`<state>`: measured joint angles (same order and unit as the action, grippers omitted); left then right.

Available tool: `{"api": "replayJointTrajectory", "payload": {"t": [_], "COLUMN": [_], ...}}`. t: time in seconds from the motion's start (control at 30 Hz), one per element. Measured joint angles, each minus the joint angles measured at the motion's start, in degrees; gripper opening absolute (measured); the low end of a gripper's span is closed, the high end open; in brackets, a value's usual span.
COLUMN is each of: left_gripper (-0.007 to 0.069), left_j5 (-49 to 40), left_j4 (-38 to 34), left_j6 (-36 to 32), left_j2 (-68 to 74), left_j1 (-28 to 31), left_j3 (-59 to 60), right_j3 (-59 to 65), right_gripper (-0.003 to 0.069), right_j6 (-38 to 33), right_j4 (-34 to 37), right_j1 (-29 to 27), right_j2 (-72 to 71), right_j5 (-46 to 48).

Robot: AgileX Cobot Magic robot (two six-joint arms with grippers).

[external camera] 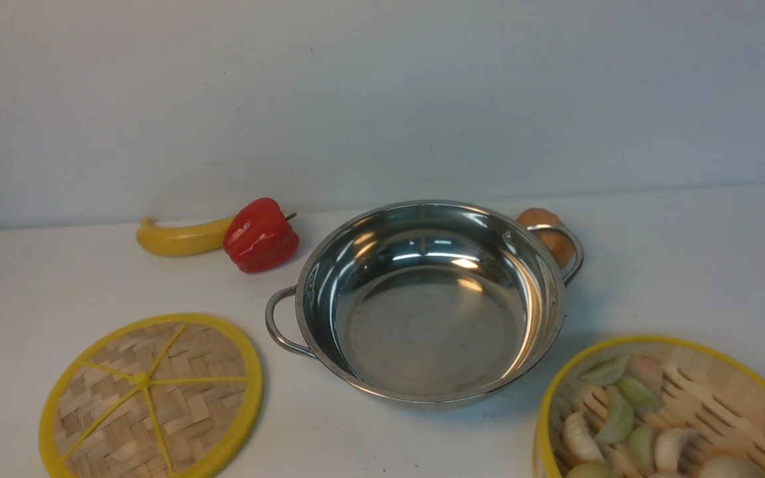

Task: Place the steamer in the pot on the white table, and put the lid on the steamer.
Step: 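Reach for and grasp the rim of the bamboo steamer holding the buns with the right gripper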

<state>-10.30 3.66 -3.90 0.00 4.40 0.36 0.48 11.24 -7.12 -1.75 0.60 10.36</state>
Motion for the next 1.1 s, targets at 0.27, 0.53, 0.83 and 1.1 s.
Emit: {"api": "replayJointTrajectory", "payload": {"t": [0.27,0.53,0.83,1.1], "left_gripper": [0.0137,0.0144,0.0157,0.0157], "left_j5": [0.0,0.0,-0.4,-0.5], "left_j4": [0.0,-1.1,-20.5,-35.8], "left_j6": [0.0,0.6,11.3,13.5], "left_j2": [0.0,0.0,0.0,0.0], "left_j1": [0.0,0.0,0.0,0.0], "left_j3": [0.0,0.0,0.0,0.0], "right_j3": [0.0,0.0,0.0,0.0], "right_gripper": [0.0244,0.0244,0.0244,0.0244], "right_j6": [0.0,0.0,9.1,14.3], "right_j4": [0.0,0.5,16.0,26.2], "right_j1": [0.0,0.0,0.0,0.0], "right_j2": [0.0,0.0,0.0,0.0], "right_j5": [0.0,0.0,0.0,-1.5]}}
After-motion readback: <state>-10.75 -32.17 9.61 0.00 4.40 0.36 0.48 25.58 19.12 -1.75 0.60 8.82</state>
